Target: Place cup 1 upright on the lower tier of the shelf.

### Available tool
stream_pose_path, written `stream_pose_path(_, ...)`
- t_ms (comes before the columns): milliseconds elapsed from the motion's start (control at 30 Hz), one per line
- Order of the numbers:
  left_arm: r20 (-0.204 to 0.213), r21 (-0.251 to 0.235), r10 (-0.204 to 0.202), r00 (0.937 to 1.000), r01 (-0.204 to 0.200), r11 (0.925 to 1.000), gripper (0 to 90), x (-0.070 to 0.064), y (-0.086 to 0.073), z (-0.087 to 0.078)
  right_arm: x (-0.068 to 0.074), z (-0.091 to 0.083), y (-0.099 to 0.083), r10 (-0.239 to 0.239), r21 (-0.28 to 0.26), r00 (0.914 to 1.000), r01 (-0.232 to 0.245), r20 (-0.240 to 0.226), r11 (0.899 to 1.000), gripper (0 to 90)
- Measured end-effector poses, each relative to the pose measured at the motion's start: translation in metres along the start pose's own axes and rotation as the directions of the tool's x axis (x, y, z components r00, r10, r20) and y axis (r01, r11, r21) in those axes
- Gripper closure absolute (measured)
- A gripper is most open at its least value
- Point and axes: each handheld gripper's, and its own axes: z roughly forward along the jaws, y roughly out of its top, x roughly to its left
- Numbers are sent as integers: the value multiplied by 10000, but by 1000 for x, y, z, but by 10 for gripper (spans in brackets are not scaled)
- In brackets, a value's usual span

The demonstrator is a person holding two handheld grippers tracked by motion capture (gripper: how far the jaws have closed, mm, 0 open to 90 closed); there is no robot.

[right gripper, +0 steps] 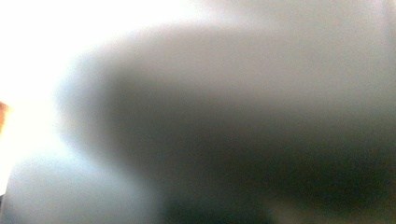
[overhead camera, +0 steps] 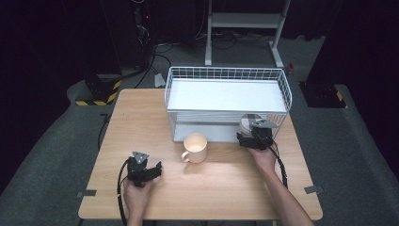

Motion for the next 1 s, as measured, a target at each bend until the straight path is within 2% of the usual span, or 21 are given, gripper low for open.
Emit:
stream_pose_path(333,7,4,5,10000,-5,10000,223,0,0,0,2,-8,-8,177,92,9998,-177,44,9998,133)
stream_pose_path(500,9,3,2,10000,-2,10000,223,0,0,0,0,-18,-15,327,-78,9994,-327,73,9994,181)
stream_pose_path(667,8,3,3,10000,-3,10000,223,0,0,0,0,-20,-18,343,29,9994,-343,84,9994,203)
stream_pose_path(700,7,4,5,10000,-5,10000,223,0,0,0,0,-21,-19,203,73,9997,-204,168,9998,212)
stream_pose_path(1000,18,16,7,10000,-7,10000,223,0,0,0,2,-23,-23,266,73,9993,-268,259,9996,238)
